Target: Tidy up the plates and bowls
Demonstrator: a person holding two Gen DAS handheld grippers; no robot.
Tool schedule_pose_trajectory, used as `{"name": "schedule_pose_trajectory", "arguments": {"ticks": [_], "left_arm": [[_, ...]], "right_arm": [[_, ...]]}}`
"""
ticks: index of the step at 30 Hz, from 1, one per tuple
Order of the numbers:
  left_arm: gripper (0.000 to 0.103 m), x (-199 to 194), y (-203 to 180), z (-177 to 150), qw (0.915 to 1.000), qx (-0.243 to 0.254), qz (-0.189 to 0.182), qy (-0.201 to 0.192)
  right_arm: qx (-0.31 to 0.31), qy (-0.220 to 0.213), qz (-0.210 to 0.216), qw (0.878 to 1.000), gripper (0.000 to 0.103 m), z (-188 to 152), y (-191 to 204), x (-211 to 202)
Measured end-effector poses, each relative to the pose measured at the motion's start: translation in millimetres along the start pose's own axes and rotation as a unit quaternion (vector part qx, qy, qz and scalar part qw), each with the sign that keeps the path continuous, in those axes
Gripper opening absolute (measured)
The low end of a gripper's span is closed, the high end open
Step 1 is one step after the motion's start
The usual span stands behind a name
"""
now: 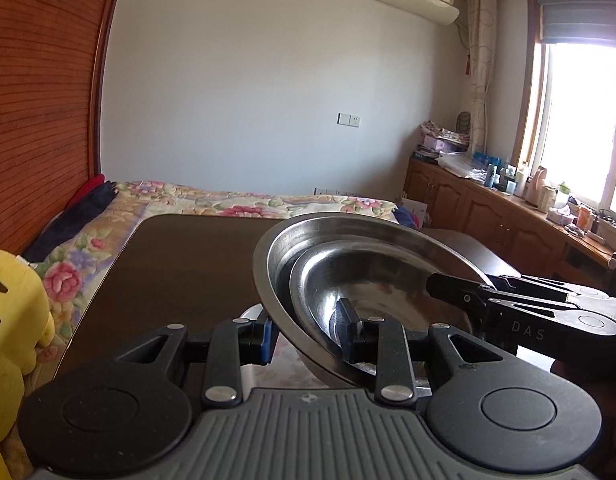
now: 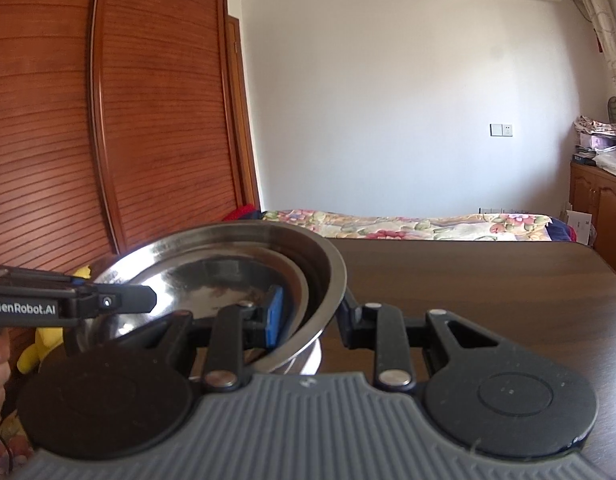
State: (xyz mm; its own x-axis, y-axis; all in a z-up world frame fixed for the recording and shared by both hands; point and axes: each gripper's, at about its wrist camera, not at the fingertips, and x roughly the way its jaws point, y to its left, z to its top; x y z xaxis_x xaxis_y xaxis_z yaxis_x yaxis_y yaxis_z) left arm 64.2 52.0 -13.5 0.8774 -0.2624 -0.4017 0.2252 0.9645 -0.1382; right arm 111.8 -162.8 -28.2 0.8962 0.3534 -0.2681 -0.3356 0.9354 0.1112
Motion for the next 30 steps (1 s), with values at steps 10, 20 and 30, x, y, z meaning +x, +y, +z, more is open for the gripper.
{"name": "schedule_pose_trajectory", "arguments": {"ticks": [10,20,30], "left_arm": [[0.032,4,8,-16,0.9998,-0.004,-0.002,0.017],[0.032,7,10,-21,0.9996,-0.009,0.003,0.027],[0.032,9,3,-21,0.9996,-0.006,0.011,0.027]], "right_arm": [[-0.01,0.019,-0.009,1.0,0.031,-8,11,4],[-0.014,0.032,-0.011,0.999,0.031,-14,13,9],[-0.009,0.033,-0.004,0.999,0.032,-14,12,13]]}}
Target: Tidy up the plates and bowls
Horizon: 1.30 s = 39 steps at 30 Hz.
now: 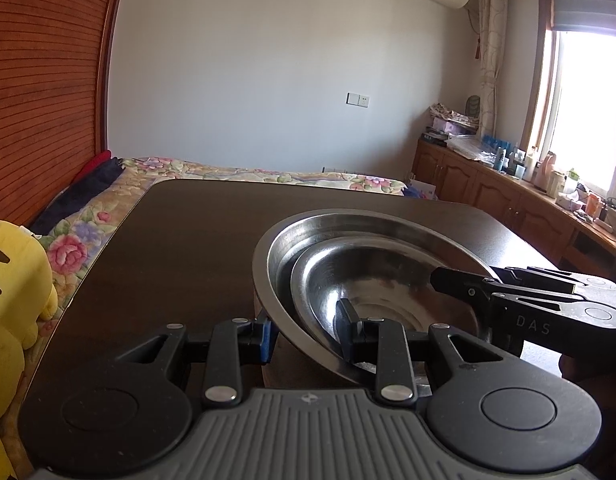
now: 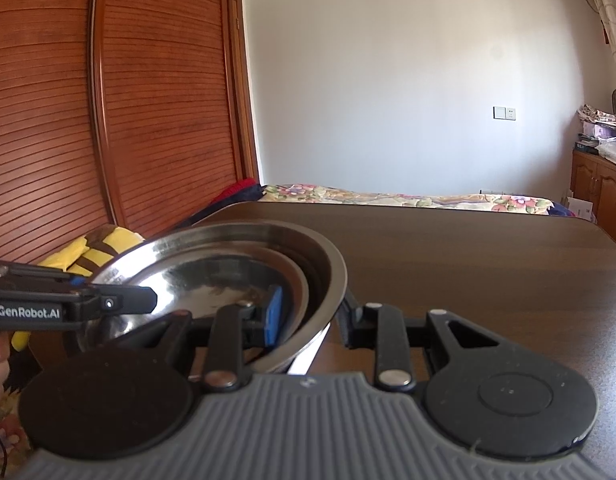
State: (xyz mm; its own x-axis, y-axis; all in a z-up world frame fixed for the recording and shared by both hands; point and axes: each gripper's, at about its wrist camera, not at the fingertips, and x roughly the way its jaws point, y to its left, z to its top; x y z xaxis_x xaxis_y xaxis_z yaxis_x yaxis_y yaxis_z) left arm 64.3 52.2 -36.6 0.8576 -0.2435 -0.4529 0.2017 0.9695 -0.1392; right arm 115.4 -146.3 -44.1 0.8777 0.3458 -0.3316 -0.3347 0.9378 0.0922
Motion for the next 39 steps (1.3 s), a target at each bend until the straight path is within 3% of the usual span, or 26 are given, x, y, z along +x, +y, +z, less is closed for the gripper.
{"name": "schedule_pose_trajectory", "arguments": {"ticks": [2,4,7,21,27,29,32,39], "left_arm": [[0.032,0,-1,0,1.0,0.0,0.0,-0.001],[0.042,-1,-1,-1,1.0,0.001,0.003,-0.003],[0.054,-5,-2,-2,0.9997,0.005,0.021,-0.007],[0.076,-36,-25,12,0.9968,0.035,0.058,-0.042],[0.096,-47,-43,19,0.9958,0.046,0.055,-0.057],[0.101,-50,-50,21,0.9952,0.047,0.054,-0.066],[0.103,-53,-60,23,0.9938,0.053,0.058,-0.079],[0.103,-50,-78,24,0.9924,0.061,0.076,-0.076]], "right_arm": [[-0.001,-0.001,0.001,1.0,0.034,-1,0,0],[-0.004,0.0,0.002,1.0,0.036,-1,0,0],[-0.017,-0.011,-0.009,1.0,0.048,-1,0,-6],[-0.006,-0.055,-0.036,0.998,0.05,13,-12,-50],[-0.002,-0.059,-0.064,0.996,0.067,17,-20,-68],[-0.001,-0.063,-0.073,0.995,0.086,18,-23,-74],[-0.003,-0.074,-0.084,0.994,0.1,19,-27,-84],[-0.001,-0.072,-0.116,0.991,0.103,19,-29,-92]]}}
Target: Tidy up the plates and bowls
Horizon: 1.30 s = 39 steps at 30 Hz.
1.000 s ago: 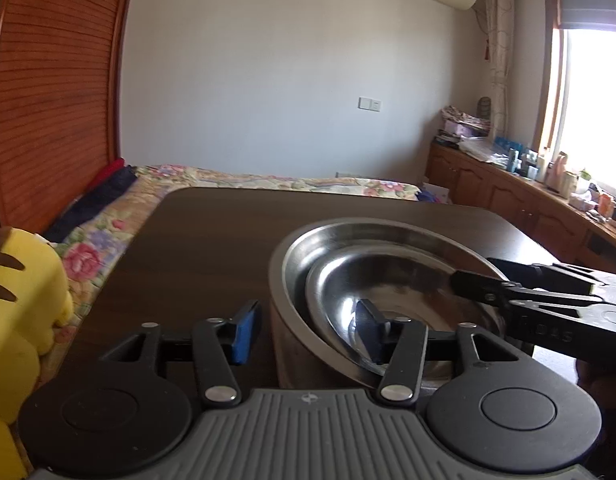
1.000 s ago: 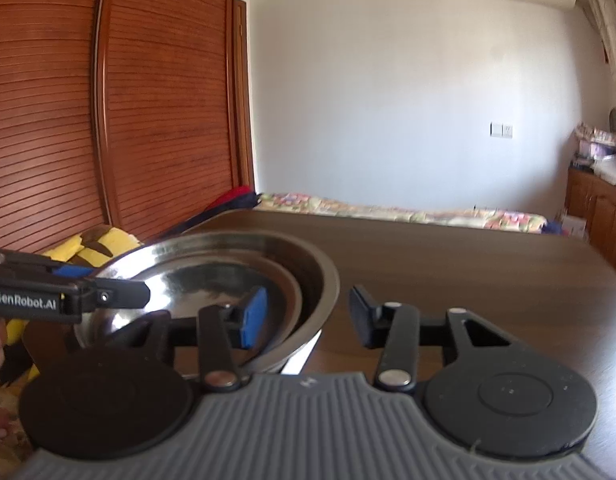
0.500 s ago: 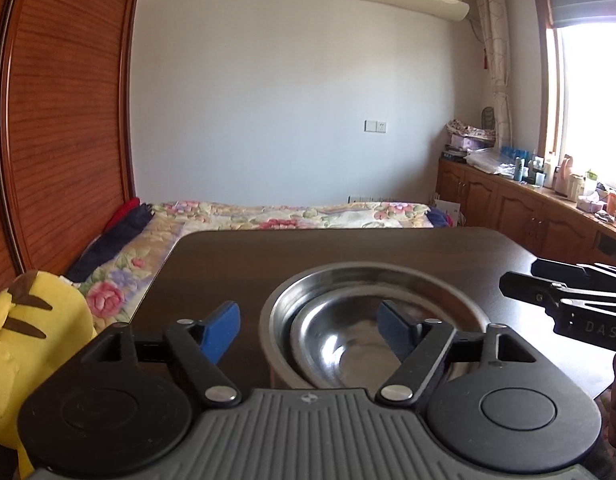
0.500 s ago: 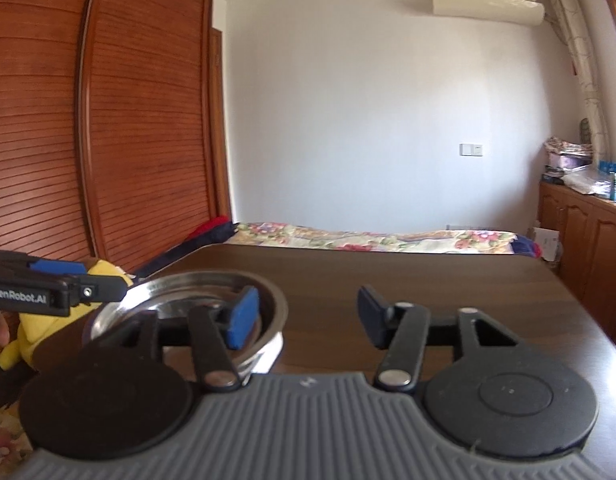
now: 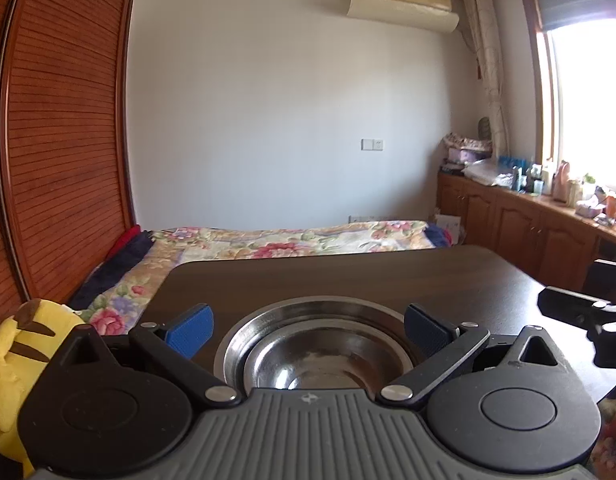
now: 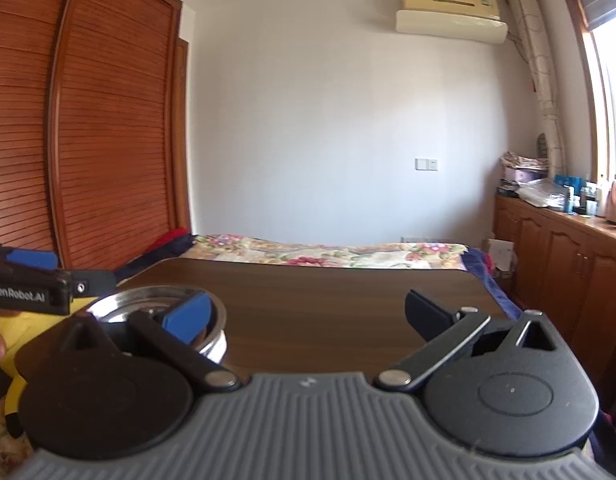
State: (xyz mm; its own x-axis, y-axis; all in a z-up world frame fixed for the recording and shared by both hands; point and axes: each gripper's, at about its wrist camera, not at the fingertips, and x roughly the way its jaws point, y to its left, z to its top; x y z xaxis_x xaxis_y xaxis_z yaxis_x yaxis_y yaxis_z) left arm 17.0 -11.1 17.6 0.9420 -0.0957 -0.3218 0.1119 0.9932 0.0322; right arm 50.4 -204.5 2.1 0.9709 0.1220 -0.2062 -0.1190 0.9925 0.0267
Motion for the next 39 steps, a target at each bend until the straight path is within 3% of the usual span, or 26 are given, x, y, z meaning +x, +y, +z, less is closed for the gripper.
{"name": "schedule_pose_trajectory", "arguments": {"ticks": [14,30,39], "left_arm": [[0.103,-18,-24,-10,0.9996,0.018,-0.013,-0.016],[0.103,-9,-15,-35,0.9996,0.022,0.019,0.003],[0.103,-9,-14,-39,0.9997,0.016,0.018,0.009]], "right_arm": [[0.004,-0.008,-0.037,0.999,0.103,-12,0,-9],[0.006,-0.004,-0.057,0.998,0.103,-34,-4,-4],[0.01,0.0,-0.059,0.998,0.103,-34,-6,-4]]}}
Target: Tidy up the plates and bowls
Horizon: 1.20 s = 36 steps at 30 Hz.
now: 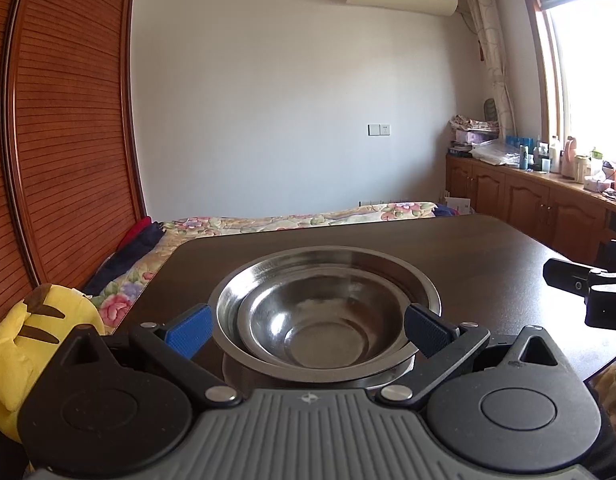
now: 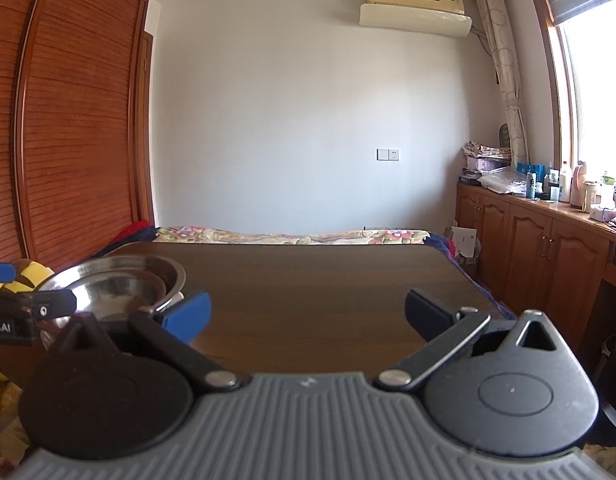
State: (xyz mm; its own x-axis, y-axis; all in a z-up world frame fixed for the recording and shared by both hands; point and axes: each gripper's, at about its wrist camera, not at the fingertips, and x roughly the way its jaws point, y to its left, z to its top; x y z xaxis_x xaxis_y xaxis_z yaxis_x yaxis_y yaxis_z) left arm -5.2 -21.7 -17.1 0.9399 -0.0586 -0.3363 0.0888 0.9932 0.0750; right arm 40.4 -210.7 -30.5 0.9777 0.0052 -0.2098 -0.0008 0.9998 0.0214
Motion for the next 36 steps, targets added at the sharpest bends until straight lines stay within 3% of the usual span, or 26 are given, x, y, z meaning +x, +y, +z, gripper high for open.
{"name": "schedule_pose_trajectory", "arguments": {"ticks": [36], "left_arm": [[0.103,-1.2,1.0,-3.3,1.0,-0.001,0.003,-0.001]], "right_arm": [[0.007,-0.002,-0.003,1.0,0.103,1.2,-7.9,-3.0]]}}
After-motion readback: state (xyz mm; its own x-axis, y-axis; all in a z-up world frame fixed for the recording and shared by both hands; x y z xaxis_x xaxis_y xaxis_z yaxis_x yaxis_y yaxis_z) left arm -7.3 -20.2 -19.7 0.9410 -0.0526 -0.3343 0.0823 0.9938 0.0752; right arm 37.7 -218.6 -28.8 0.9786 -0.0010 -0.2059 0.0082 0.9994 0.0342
